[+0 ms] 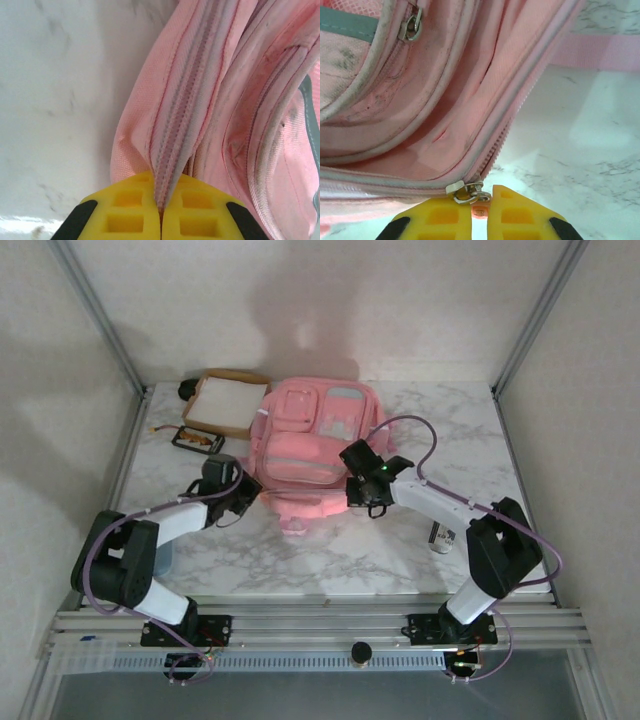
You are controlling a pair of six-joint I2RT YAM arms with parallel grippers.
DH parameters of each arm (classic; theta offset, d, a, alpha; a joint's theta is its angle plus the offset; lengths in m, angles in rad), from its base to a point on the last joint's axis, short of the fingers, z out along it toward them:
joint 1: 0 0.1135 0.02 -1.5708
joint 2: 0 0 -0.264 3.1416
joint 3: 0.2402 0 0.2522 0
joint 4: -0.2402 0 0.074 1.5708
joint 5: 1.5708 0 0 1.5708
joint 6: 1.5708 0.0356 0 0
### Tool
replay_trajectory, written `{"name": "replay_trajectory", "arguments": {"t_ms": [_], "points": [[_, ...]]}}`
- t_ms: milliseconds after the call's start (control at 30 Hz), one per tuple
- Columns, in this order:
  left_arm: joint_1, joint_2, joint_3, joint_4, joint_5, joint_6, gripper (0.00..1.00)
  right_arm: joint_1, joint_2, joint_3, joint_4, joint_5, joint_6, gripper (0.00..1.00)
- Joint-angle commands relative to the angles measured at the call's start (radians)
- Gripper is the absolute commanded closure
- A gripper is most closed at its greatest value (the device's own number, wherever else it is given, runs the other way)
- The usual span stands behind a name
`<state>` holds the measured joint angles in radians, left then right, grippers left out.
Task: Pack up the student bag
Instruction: Zip the student bag at the center of the table.
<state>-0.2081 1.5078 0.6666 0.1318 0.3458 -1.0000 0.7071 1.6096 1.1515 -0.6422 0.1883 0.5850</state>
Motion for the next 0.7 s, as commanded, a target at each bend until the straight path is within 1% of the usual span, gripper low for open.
{"name": "replay_trajectory", "arguments": {"t_ms": [0, 33, 67, 100, 133, 167, 267, 333, 433, 500, 533, 600, 667], "points": [[0.095, -0.001, 0.067, -0.06, -0.122, 0.125, 1.0, 0.039, -0.041, -0.011, -0.054, 0.025, -0.024, 1.0], [0.098, -0.007, 0.068, -0.025, -0.091, 0.131, 0.84, 0.06, -0.033, -0.009, -0.026, -0.01, -0.039, 1.0], [0.099, -0.008, 0.079, -0.029, -0.087, 0.141, 0.63, 0.073, -0.031, -0.008, -0.007, -0.023, -0.038, 1.0], [0.103, -0.008, 0.103, -0.063, -0.09, 0.156, 0.46, 0.085, -0.03, -0.011, 0.022, -0.047, -0.036, 1.0], [0.107, -0.015, 0.117, -0.1, -0.088, 0.172, 0.38, 0.094, -0.03, -0.019, 0.056, -0.087, -0.041, 1.0], [0.11, -0.034, 0.112, -0.119, -0.08, 0.173, 0.33, 0.1, -0.028, -0.021, 0.072, -0.102, -0.036, 1.0], [0.093, -0.175, -0.018, -0.086, -0.022, 0.085, 0.22, 0.12, -0.018, -0.022, 0.096, -0.121, -0.026, 1.0], [0.038, -0.274, -0.116, -0.049, -0.005, -0.029, 0.14, 0.13, -0.009, -0.023, 0.106, -0.131, -0.023, 1.0], [-0.097, -0.349, -0.188, 0.018, -0.033, -0.205, 0.12, 0.132, -0.002, -0.025, 0.106, -0.119, -0.03, 1.0], [-0.169, -0.361, -0.207, 0.033, -0.068, -0.307, 0.1, 0.133, -0.002, -0.032, 0.111, -0.109, -0.036, 1.0], [-0.202, -0.361, -0.225, 0.069, -0.082, -0.357, 0.09, 0.132, 0.0, -0.036, 0.118, -0.11, -0.038, 1.0], [-0.244, -0.346, -0.239, 0.108, -0.115, -0.42, 0.08, 0.132, 0.008, -0.039, 0.129, -0.123, -0.042, 1.0], [-0.275, -0.315, -0.222, 0.083, -0.145, -0.448, 0.08, 0.134, 0.012, -0.042, 0.144, -0.127, -0.045, 1.0]]}}
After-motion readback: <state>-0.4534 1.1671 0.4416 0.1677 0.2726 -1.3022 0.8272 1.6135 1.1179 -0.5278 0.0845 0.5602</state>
